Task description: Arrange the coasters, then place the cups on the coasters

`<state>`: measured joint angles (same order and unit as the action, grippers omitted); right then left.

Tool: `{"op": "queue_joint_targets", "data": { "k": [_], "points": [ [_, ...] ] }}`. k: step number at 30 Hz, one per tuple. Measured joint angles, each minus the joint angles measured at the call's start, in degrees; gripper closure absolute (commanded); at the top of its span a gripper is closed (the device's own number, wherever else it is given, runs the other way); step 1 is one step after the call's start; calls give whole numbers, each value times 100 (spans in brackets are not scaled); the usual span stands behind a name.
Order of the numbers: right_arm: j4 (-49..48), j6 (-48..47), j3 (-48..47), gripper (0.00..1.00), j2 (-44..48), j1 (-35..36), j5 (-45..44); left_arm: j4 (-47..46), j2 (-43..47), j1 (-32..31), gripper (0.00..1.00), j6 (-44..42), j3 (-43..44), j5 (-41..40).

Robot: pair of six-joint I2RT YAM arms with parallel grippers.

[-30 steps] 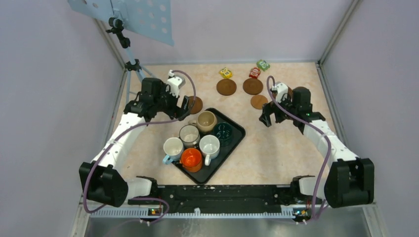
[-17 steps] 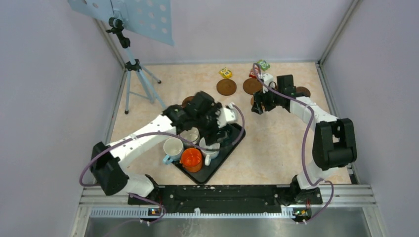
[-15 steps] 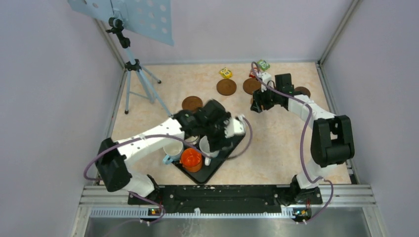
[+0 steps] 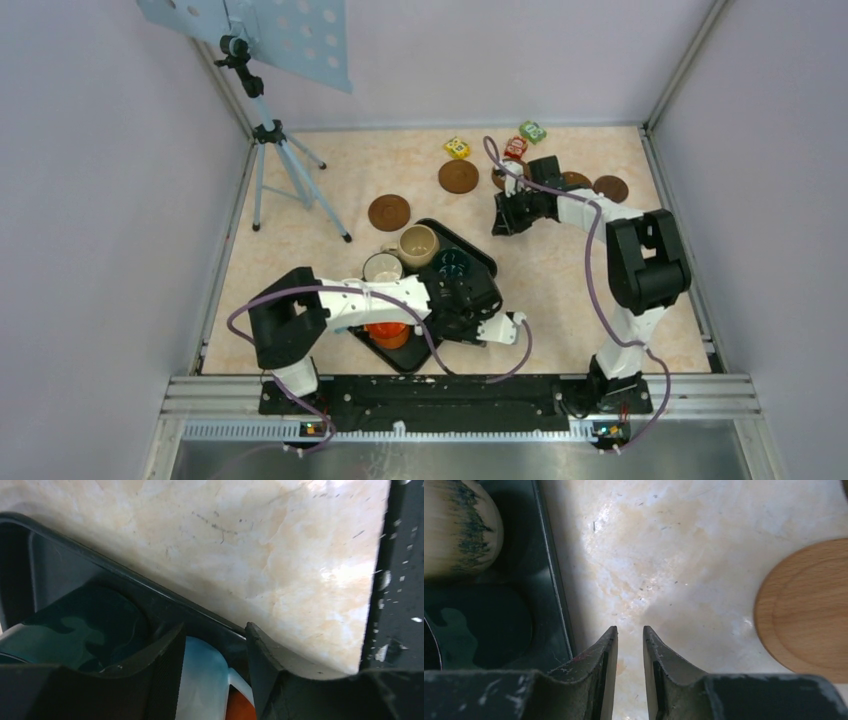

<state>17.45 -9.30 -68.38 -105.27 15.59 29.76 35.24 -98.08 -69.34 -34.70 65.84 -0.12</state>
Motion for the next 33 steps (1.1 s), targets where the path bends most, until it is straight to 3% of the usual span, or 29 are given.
{"op": "queue_joint_targets", "data": {
  "k": [7,17,26,33],
  "points": [
    [0,-2,4,86,-170,229,70,-564,31,-42,56,-13,-501,-271],
    [-114,-111,286,88,-319,706,188,-1189,638,-50,60,2,-1283,-227],
    [-240,-87,437,89,-306,990,481,-892,1458,9,59,4,-2057,-278],
    [-323,87,573,88,-280,1464,678,37,2347,210,53,52,-2623,-466]
  ]
}}
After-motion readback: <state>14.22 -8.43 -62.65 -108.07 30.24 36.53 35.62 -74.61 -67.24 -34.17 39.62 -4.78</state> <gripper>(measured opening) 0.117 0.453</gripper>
